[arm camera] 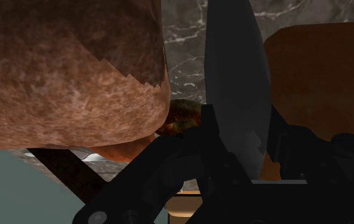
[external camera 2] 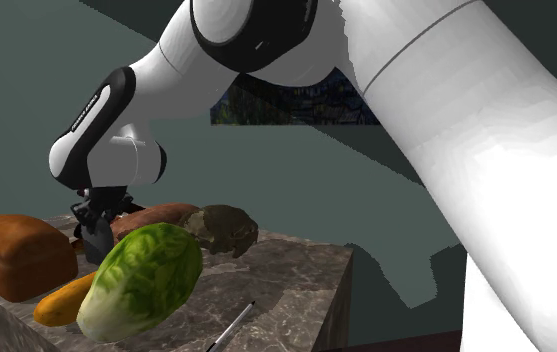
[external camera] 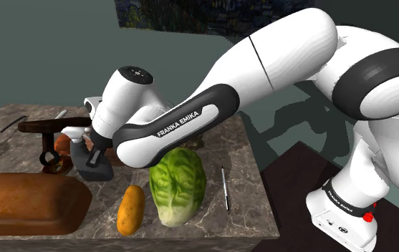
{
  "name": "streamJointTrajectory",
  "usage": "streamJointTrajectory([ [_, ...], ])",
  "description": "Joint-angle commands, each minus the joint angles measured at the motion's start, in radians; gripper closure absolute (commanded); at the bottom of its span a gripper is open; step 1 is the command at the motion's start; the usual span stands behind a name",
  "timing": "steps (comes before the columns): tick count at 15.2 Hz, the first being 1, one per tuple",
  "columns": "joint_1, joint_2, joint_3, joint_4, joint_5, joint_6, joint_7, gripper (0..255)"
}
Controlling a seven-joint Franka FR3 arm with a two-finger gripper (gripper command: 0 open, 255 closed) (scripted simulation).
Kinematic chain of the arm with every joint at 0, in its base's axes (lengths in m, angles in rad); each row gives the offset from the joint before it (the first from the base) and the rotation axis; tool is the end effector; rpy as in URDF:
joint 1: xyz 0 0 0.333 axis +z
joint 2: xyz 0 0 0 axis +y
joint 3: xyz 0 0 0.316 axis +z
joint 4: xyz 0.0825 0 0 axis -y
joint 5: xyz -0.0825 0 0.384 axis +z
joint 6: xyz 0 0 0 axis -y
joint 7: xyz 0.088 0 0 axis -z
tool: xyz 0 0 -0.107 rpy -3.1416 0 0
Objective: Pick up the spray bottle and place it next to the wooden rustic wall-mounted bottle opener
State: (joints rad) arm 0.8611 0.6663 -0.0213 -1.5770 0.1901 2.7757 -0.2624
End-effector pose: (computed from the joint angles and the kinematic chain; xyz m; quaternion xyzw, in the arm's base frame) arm 0.4990 0.5486 0.3078 -0.8567 -0.4413 -0.2371 0.1229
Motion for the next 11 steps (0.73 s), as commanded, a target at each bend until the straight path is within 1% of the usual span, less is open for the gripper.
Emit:
streamJointTrajectory([
  [1,0.000,0.000,0.000,0.000,0.000,0.000,0.000,255],
  [2,0.000,0.000,0.000,0.000,0.000,0.000,0.000,255],
  [3,0.000,0.000,0.000,0.000,0.000,0.000,0.000,0],
  [8,0.000,0.000,0.000,0.000,0.000,0.000,0.000,0],
  [11,0.001,-0.111,-0.005,-0.092,-0.001,-0.018,-0.001,0],
])
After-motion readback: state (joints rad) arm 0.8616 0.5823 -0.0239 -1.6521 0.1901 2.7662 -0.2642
